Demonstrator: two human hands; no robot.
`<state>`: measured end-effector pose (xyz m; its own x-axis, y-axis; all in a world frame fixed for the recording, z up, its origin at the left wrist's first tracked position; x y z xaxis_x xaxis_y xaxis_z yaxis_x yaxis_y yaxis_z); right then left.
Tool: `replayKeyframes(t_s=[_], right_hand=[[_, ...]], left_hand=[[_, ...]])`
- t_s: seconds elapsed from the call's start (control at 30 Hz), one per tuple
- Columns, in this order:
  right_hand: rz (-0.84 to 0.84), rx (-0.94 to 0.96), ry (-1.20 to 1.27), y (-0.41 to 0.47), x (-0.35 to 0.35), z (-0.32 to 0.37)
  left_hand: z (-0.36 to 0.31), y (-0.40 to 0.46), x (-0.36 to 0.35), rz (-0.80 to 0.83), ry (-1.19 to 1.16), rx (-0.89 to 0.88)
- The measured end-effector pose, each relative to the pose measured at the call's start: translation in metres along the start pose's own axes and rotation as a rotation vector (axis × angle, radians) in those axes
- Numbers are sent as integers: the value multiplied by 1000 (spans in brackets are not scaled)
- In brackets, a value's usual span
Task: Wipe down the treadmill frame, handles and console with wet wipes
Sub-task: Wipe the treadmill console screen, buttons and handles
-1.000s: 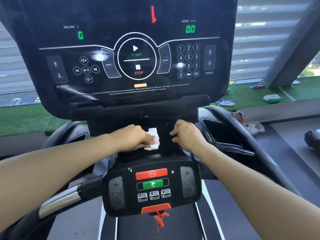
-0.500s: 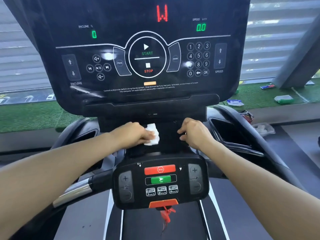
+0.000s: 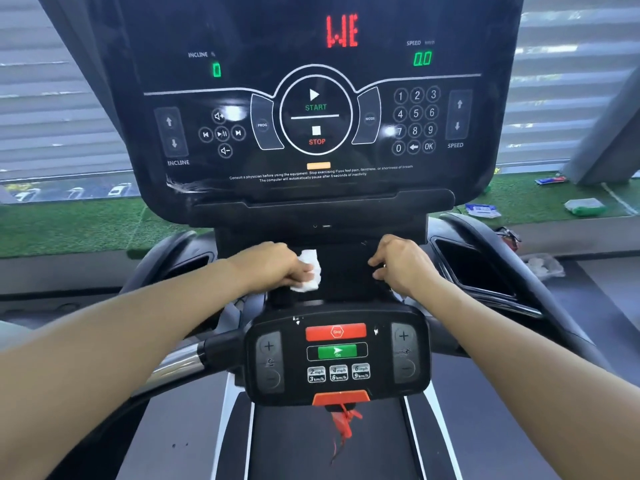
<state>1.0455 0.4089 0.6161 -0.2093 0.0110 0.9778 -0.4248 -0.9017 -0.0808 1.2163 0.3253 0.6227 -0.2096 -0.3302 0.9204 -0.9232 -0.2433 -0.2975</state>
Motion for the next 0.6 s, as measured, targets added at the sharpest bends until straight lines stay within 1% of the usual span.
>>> replayKeyframes(t_s=[0.07,0.1,0.17,0.23,0.3,0.4,0.43,0.5,0.6], right_hand=[[-2,-1,1,-1,1,1],[-6,0,-1,-2,1,1],[-6,-2,-8,-3,2,1],[-5,-9,-10,-4,2,2],[-1,-10,-16,-5,3,3],[0,-23,-9,-8,4,4],[-3,-29,-8,-9,5,4],[-18,-33,-12,-11,7,5],[-18,-31,-14,-13,8,6]], left_hand=[[-3,5,-1,-17,73,41],[-11,7,-4,6,47,17],[-29,5,-11,74,-101,-47],[-34,0,-11,94,-207,-91],[-17,4,-5,18,-154,-37],[8,7,8,-126,33,125],[7,7,9,-155,71,145],[-4,6,4,-163,84,116],[-13,-1,-11,-70,31,23]])
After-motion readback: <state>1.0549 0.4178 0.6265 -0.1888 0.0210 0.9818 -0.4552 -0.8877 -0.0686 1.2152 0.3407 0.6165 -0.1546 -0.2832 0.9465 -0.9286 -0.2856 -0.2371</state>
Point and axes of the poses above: each hand's wrist, its own y-axis towards the middle knuckle, its own x-axis out of the back of the hand, z = x × y, the point moved 8 cm from there along y, towards the middle knuckle, and after that the axes turned 15 degrees about -y, right-handed, at the moved point
